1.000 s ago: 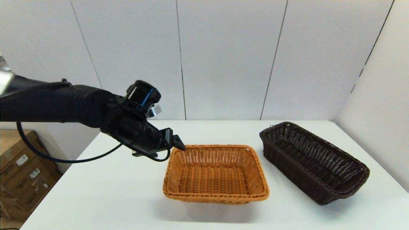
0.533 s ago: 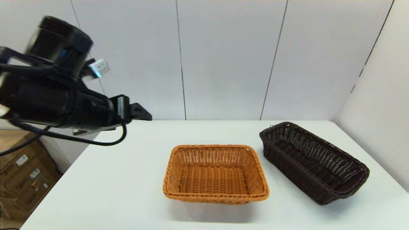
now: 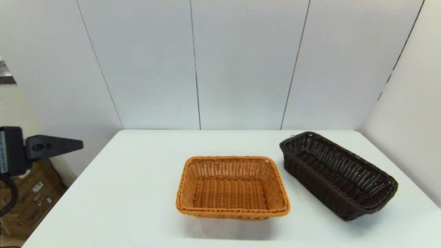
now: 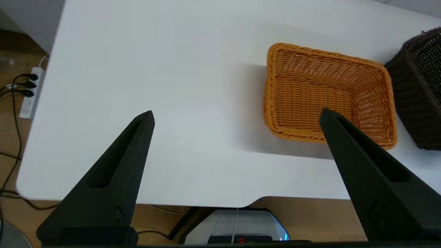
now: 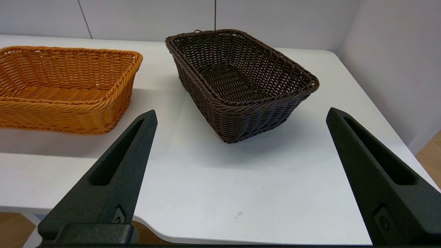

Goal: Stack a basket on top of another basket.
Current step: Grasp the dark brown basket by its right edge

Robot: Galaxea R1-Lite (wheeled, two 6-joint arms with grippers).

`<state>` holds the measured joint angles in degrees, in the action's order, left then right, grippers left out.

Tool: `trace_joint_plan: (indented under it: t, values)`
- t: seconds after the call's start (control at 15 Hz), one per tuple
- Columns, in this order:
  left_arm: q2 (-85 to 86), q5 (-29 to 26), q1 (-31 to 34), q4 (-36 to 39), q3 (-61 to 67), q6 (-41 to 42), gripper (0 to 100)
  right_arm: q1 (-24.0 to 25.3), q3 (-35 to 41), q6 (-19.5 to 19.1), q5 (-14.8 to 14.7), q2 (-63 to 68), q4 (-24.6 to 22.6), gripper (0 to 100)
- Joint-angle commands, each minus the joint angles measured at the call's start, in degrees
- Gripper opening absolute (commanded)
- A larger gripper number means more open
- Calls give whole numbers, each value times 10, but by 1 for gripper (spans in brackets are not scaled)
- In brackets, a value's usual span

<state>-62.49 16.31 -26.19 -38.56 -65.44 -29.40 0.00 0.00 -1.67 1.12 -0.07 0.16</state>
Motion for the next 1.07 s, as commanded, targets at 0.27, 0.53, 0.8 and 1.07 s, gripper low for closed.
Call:
trace_joint_plan:
  t: [0.27,0.53,0.8,1.07]
  values:
    - [169,1,75,-5,118,-1,100,0,0,0,0,0,-1,100]
    - [259,-5,125,-47,163,-2,100,0,0,0,0,0,0,100]
    - [348,-54,182,-92,190,0,100,0,0,0,0,0,-1,100]
    - [433,-179,302,-129,198,62,100,0,0,0,0,0,-1,100]
